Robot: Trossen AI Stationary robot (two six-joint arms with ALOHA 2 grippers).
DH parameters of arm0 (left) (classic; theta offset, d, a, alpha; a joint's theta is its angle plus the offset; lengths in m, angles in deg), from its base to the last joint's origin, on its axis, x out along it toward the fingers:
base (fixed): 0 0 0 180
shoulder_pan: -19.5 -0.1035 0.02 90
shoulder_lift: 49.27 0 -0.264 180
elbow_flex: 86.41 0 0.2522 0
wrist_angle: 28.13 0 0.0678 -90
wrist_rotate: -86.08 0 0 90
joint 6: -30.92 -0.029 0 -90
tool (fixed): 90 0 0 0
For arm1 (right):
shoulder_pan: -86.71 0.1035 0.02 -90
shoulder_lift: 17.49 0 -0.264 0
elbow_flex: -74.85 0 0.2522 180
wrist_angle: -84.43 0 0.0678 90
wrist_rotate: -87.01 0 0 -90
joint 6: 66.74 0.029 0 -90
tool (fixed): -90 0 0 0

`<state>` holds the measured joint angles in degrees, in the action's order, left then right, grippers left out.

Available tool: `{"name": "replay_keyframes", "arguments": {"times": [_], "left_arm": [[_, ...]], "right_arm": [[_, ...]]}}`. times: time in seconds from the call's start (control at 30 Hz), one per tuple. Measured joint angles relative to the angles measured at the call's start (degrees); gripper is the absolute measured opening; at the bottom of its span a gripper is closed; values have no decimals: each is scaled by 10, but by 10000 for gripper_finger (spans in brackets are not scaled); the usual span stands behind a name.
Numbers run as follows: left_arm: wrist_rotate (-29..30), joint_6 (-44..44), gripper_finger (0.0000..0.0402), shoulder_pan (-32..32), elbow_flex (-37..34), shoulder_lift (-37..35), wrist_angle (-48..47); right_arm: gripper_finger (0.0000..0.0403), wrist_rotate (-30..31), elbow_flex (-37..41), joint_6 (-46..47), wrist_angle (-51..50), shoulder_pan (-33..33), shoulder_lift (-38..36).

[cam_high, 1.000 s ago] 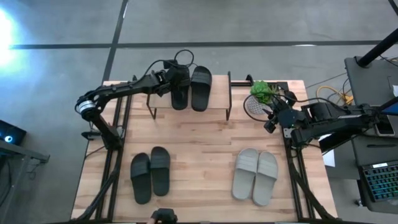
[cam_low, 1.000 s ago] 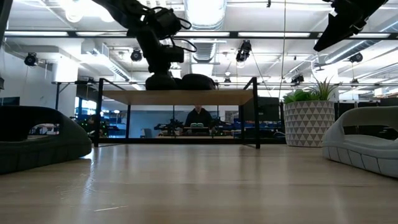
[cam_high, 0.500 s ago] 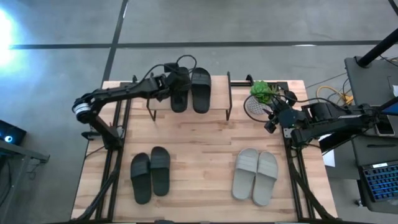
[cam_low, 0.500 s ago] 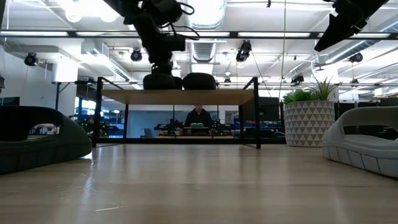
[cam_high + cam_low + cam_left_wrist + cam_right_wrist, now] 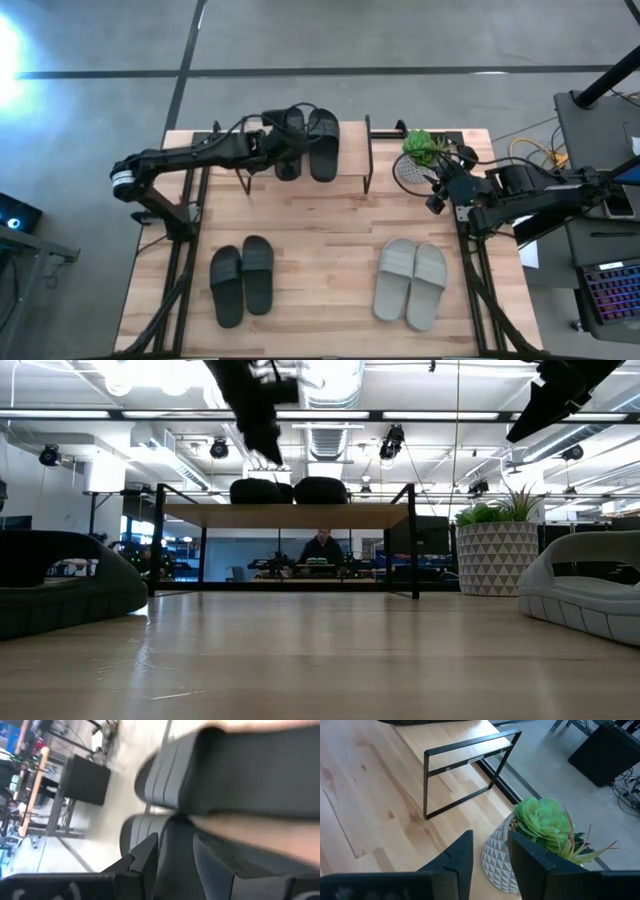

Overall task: Pick and place slides into the shelf
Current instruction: Put the black slide under the shelf

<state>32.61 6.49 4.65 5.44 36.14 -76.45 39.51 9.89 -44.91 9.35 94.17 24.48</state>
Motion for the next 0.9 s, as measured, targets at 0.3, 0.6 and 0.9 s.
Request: {"name": "replay_keyframes", "arguments": {"times": [0.3,0.6,0.9], "left_arm": [[10,211,109,132,4,-44,-15],[-53,508,109,283,4,-37,2],[-72,693,109,410,4,8,79]], "right_arm": [[114,-73,0,2,8,0,-11],[114,-327,0,45,27,1,-9],[114,-502,0,80,99,29,-8]]}}
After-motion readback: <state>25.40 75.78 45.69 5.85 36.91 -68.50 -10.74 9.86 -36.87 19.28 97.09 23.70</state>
